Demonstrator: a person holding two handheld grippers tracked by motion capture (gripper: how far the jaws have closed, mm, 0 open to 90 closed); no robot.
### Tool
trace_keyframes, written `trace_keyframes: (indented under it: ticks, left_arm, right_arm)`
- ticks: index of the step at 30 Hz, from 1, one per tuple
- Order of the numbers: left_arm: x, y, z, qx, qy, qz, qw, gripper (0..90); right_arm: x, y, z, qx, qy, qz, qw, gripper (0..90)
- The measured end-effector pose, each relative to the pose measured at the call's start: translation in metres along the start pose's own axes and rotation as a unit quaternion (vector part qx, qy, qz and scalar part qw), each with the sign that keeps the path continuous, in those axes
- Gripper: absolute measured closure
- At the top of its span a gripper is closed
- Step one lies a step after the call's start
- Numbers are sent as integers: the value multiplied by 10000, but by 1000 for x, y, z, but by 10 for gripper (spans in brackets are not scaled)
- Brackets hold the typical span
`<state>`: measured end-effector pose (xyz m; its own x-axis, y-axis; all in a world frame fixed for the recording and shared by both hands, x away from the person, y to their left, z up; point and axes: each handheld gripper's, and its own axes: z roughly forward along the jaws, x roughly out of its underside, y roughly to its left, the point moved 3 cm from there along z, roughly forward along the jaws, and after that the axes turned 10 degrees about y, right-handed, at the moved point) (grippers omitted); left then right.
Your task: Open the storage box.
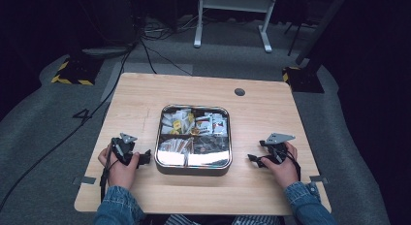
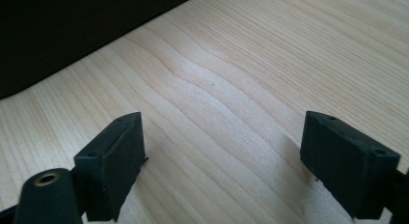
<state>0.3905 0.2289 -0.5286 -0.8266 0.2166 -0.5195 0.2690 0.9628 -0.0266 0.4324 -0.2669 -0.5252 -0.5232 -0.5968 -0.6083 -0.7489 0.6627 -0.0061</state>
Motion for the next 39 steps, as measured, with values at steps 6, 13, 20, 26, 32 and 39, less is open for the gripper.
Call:
trace_keyframes:
  ticks: [6, 13, 20, 26, 32, 39]
  left_arm:
    - [0, -1, 0, -16, -10, 3, 10000, 3]
    - [1, -1, 0, -24, -11, 25, 10000, 3]
    - [0, -1, 0, 1, -5, 52, 10000, 1]
    - [0, -1, 0, 33, -4, 57, 10000, 0]
    - [-3, 0, 2, 82, -2, 134, 9999, 0]
    - [-4, 1, 2, 104, -13, 177, 9998, 0]
  right_arm:
    - [1, 1, -1, 55, 5, 80, 10000, 161]
    - [2, 2, -1, 125, 7, 159, 9998, 162]
    - [2, 2, -1, 126, -3, 171, 9998, 162]
    - [2, 2, -1, 122, 5, 174, 9998, 161]
    - [2, 3, -2, 175, -1, 276, 9995, 186]
    - [-3, 5, -9, -187, 165, 487, 9985, 296]
